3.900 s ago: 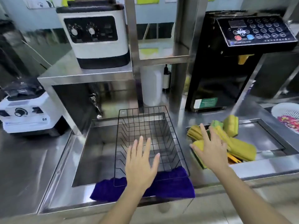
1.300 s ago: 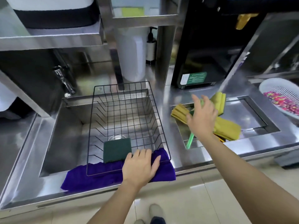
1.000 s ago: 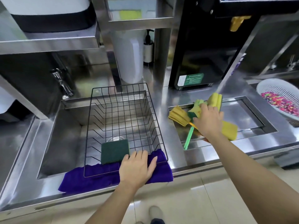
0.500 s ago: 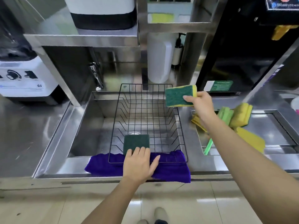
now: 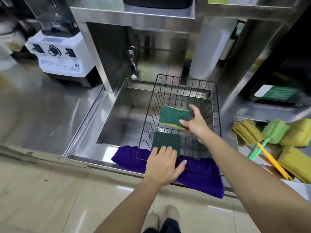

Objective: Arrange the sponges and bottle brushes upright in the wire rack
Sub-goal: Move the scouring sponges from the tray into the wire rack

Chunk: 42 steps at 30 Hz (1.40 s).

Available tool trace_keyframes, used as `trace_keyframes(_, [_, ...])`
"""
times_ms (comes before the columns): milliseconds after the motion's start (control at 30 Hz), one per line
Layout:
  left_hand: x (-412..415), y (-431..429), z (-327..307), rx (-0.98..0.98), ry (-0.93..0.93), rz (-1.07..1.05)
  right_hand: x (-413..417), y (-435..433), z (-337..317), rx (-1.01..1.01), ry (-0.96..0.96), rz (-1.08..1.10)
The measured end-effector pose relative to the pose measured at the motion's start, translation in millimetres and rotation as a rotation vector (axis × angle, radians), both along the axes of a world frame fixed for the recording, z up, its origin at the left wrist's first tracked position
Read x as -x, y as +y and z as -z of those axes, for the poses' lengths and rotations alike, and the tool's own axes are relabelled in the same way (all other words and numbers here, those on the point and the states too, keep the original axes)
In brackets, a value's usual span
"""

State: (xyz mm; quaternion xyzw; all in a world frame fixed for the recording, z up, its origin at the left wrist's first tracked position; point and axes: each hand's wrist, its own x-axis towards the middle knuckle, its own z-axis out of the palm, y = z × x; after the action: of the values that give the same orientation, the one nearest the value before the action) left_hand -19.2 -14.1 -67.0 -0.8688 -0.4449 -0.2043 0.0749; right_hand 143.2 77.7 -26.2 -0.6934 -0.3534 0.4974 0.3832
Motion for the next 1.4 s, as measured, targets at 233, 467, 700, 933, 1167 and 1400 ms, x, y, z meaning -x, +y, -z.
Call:
trace_keyframes(233, [-0.8,0.0,1.5,-0.018,-0.013,-0.003,11.9,3.4,17.7,0.048,-0.064,-0.218])
trace_keyframes(467, [-1.8,0.3,1.3,-0.044,0.005,-0.006,2.4,13.8,19.9,0.209,-0.175,-0.444])
trace_keyframes(700, [-0.9,0.8,0.1,0.013,0.050,0.000,4.5,2.2,16.7,0.097,-0.795,-0.489])
trace_keyframes(933, [-3.6,-0.1,-6.0,0.070,0.102,0.033,-28.2,-26.9,-11.9,-0.115,-0.834,-0.269])
trace_keyframes(1167, [-63.0,-17.4,-19.1,0.079,0.118,0.203,-100.1,-74.5,-33.6,-0.170,-0.968,0.131])
trace_keyframes(1400, [-95.7,-29.9,-13.7,0.113,0.195,0.286,-175.1,-145.1,-19.1,0.162,-1.150,0.268])
